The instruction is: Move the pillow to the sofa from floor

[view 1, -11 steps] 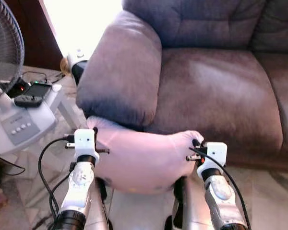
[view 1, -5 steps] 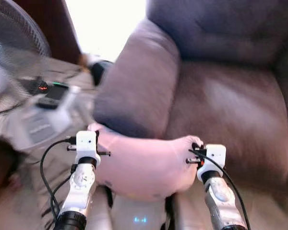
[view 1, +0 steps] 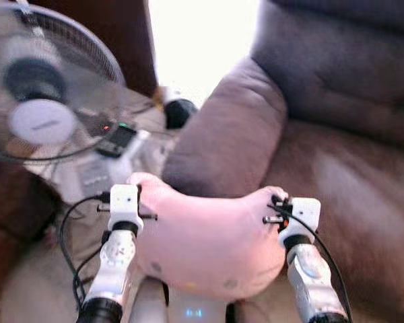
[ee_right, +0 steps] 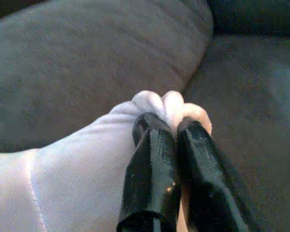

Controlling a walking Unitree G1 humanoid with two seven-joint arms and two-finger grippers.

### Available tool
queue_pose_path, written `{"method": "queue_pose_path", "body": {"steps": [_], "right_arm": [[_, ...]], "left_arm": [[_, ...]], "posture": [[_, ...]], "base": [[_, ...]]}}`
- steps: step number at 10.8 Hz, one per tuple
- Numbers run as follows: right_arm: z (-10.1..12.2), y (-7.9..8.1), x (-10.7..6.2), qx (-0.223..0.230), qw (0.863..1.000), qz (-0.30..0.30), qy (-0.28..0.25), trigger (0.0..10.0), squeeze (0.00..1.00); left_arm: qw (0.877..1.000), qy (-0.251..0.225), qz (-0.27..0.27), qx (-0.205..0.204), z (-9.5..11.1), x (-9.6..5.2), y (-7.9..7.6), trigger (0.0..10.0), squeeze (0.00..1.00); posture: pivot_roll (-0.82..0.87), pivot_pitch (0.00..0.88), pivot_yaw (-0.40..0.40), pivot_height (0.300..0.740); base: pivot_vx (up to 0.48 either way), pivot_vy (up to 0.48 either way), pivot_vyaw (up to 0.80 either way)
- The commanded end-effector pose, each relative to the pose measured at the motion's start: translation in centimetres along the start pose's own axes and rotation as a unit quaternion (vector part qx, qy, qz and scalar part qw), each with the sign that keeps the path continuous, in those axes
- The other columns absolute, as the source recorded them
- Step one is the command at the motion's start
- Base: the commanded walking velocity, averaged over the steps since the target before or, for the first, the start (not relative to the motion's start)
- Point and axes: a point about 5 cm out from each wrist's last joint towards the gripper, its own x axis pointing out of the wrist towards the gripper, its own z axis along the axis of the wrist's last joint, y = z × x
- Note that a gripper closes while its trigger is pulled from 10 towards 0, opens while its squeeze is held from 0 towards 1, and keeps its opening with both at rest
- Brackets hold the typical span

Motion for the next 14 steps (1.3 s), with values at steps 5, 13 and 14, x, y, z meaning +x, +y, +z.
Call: {"method": "queue_pose_path", "body": {"steps": [5, 13, 14], "right_arm": [[9.5, -1.0, 2.0, 0.008, 0.983, -0.025, -0.181, 10.0, 0.0], [13.1, -0.3, 2.6, 0.02, 0.975, -0.014, -0.223, 10.0, 0.0], [13.1, -0.2, 2.6, 0.021, 0.975, -0.014, -0.223, 10.0, 0.0]], "left_arm": [[0.982, -0.187, 0.029, 0.006, 9.4, 1.6, 1.9, 10.0, 0.0], [0.98, -0.201, -0.014, -0.007, 11.6, 2.2, 0.4, 10.0, 0.0], [0.98, -0.2, -0.018, -0.005, 11.7, 2.3, 0.3, 10.0, 0.0]], "posture": [[0.07, 0.096, -0.055, 0.696], [0.08, 0.076, -0.052, 0.696], [0.08, 0.073, -0.049, 0.696]], "base": [[0.0, 0.0, 0.0], [0.0, 0.0, 0.0], [0.0, 0.0, 0.0]]}}
